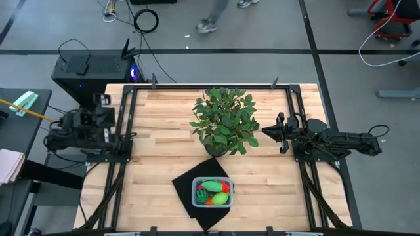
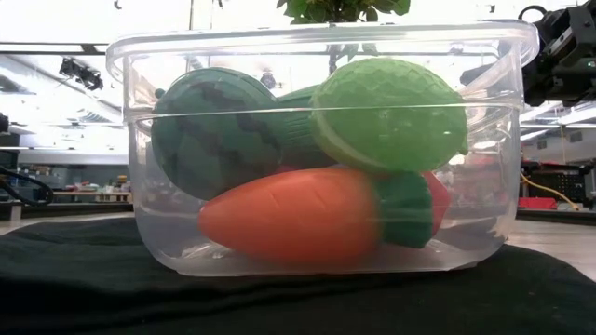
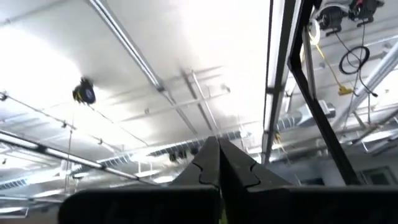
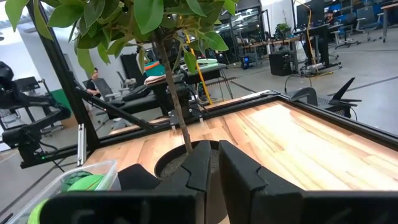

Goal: Pick and placing Produce into tupperware
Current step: Return to Home Position

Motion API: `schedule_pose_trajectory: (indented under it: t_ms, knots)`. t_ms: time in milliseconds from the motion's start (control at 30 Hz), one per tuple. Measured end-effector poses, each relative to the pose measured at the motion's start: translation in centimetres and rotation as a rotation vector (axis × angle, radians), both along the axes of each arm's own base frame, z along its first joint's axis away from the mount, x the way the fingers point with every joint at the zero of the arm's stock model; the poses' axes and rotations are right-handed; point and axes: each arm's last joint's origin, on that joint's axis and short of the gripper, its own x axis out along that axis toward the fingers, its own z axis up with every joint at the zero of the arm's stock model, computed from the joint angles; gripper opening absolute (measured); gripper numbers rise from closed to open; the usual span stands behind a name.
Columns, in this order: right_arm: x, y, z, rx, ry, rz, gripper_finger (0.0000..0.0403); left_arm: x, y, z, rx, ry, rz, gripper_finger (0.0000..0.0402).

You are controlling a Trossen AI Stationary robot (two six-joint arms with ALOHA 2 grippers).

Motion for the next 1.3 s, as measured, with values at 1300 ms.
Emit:
schedule_pose_trajectory:
  t_ms: [1300]
  knots:
    - [0.0,0.0,0.0,0.0,0.006,0.0,0.0038,5.4,-0.2,-10.6,-0.162,0.504,-0.141,0.0]
